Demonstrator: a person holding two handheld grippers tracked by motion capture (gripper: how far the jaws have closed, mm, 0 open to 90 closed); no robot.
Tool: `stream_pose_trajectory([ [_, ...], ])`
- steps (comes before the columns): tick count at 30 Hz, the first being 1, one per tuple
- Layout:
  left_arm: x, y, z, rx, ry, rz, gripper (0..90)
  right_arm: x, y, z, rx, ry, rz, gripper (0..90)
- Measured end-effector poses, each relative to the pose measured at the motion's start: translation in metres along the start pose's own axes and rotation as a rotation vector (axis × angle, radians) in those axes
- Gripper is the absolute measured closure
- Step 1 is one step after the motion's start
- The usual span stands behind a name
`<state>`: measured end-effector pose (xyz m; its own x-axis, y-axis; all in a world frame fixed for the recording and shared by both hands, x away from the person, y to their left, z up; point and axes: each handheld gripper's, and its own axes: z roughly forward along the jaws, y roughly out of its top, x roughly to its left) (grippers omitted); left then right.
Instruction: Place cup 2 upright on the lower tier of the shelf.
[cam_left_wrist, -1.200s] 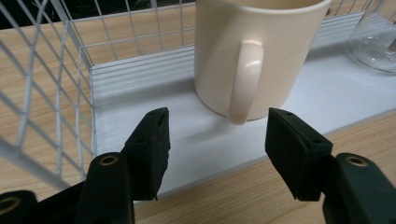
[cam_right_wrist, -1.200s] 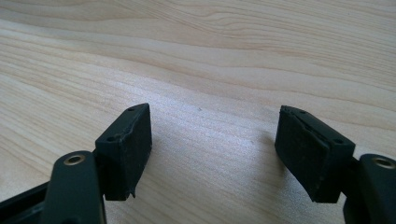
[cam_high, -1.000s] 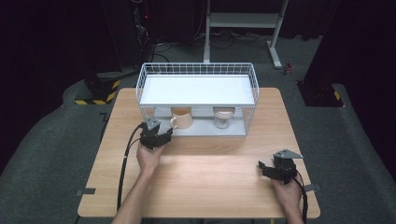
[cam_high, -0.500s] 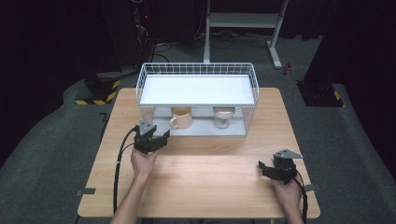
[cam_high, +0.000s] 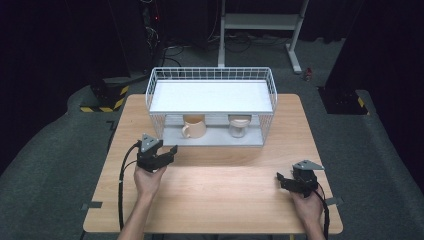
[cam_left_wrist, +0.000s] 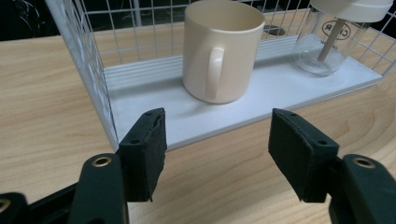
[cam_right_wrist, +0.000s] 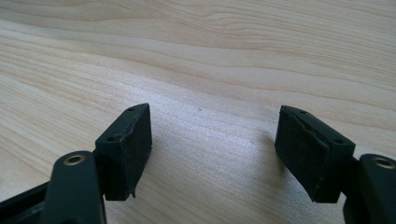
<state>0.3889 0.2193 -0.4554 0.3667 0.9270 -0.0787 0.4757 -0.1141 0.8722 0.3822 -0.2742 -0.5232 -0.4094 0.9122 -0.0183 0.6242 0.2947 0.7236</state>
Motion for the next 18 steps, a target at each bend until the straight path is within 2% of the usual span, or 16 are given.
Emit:
stream_pose_trajectory([
  [6, 0.002, -0.005, -0.009, -0.001, -0.014, -0.009, 35.6, 0.0, 0.0, 0.0, 0.0, 0.0, 0.0, 27.5],
  [14, 0.001, -0.008, -0.02, 0.003, -0.022, 0.005, 34.9, 0.0, 0.0, 0.0, 0.0, 0.0, 0.001, 27.4],
  [18, 0.001, -0.01, -0.024, 0.006, -0.032, -0.001, 34.1, 0.0, 0.0, 0.0, 0.0, 0.0, 0.001, 27.5],
])
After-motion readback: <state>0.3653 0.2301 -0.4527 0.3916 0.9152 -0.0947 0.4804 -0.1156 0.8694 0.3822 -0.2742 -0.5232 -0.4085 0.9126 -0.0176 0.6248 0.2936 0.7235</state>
